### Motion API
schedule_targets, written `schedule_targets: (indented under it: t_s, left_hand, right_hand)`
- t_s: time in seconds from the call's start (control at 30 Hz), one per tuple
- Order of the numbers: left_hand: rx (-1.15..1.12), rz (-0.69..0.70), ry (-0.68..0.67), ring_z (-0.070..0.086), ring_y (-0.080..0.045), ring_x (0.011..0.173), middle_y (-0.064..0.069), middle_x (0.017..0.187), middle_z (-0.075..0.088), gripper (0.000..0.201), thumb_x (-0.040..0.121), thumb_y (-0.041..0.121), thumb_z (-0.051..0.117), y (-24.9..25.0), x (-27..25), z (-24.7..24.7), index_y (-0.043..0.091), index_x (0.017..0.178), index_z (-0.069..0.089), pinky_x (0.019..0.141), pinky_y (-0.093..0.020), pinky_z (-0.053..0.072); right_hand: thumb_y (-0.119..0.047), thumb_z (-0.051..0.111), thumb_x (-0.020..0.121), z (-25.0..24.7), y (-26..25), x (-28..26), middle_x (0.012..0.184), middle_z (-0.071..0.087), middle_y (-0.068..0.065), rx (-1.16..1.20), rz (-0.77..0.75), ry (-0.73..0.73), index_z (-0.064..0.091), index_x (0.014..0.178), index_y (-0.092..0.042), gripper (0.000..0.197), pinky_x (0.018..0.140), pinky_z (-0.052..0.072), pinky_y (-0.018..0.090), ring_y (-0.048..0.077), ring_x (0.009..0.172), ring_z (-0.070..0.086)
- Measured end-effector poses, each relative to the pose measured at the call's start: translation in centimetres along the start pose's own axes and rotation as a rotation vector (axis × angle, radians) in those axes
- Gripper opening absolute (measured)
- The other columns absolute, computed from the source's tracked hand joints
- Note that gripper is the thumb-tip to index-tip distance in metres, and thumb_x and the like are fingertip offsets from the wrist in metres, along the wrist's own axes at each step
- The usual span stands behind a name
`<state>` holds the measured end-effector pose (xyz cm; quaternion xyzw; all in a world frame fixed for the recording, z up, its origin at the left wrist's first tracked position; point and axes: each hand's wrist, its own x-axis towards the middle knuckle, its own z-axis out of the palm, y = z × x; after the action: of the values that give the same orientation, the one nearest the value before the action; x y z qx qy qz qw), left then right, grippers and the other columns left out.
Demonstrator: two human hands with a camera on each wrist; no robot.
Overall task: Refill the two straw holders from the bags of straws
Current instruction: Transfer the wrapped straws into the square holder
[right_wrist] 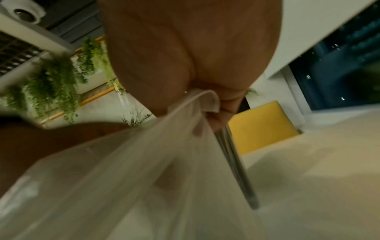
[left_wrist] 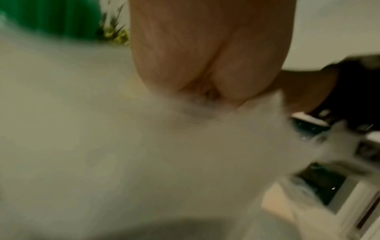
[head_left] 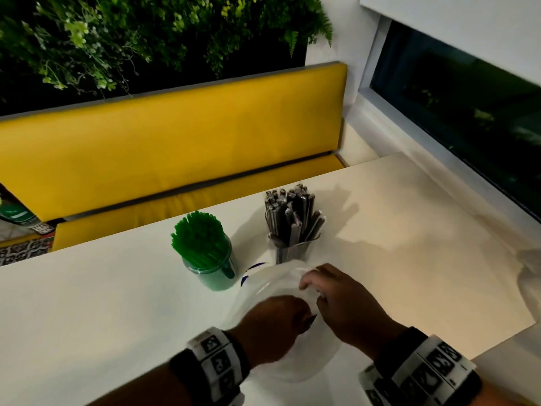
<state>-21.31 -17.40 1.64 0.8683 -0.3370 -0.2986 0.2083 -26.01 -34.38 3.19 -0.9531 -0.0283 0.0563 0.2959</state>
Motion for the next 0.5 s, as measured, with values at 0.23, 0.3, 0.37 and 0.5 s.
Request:
schedule_targets:
  t_s: [0.23,0.3,0.37,0.5]
  left_hand:
    - [0.3,-0.144,-0.291,0.056,-0.037,0.12,-0.015,0.129,0.057,0.038,0.098,0.02,0.057,-1.0,0.7,5.1,0.013,0.134,0.049,0.1,-0.043,0.045]
    - [0.366,-0.136,-0.303,0.055,-0.04,0.121,-0.017,0.13,0.056,0.046,0.091,0.011,0.064,-1.4,0.7,5.8,0.01,0.135,0.048,0.099,-0.046,0.045]
    - [0.316,-0.124,-0.217,0.056,-0.038,0.12,-0.015,0.129,0.059,0.034,0.097,0.021,0.057,-1.5,0.7,6.2,0.012,0.129,0.053,0.099,-0.043,0.044]
    - [0.13,-0.155,-0.097,0.06,-0.032,0.11,-0.009,0.119,0.066,0.05,0.104,0.051,0.025,-1.9,0.1,5.8,0.019,0.115,0.062,0.095,-0.036,0.042]
  right_hand:
    - [0.002,0.046,0.079,1.3,-2.2,-2.1,0.095,0.048,-0.015,0.215,-0.051,-0.011,0.058,0.071,-0.025,0.03,0.079,0.047,0.022,0.005,0.09,0.054]
    - [0.0,0.046,0.078,1.7,-2.7,-2.7,0.098,0.05,-0.014,0.235,-0.053,-0.001,0.058,0.068,-0.024,0.029,0.081,0.047,0.019,0.003,0.092,0.054]
    - [0.001,0.046,0.078,1.9,-2.4,-3.2,0.099,0.048,-0.017,0.201,-0.034,0.006,0.06,0.07,-0.025,0.031,0.079,0.043,0.013,-0.001,0.092,0.052]
    - [-0.003,0.055,0.079,1.9,-1.5,-3.6,0.094,0.043,-0.017,0.105,0.013,0.051,0.062,0.079,-0.031,0.029,0.069,0.036,0.008,-0.003,0.084,0.048]
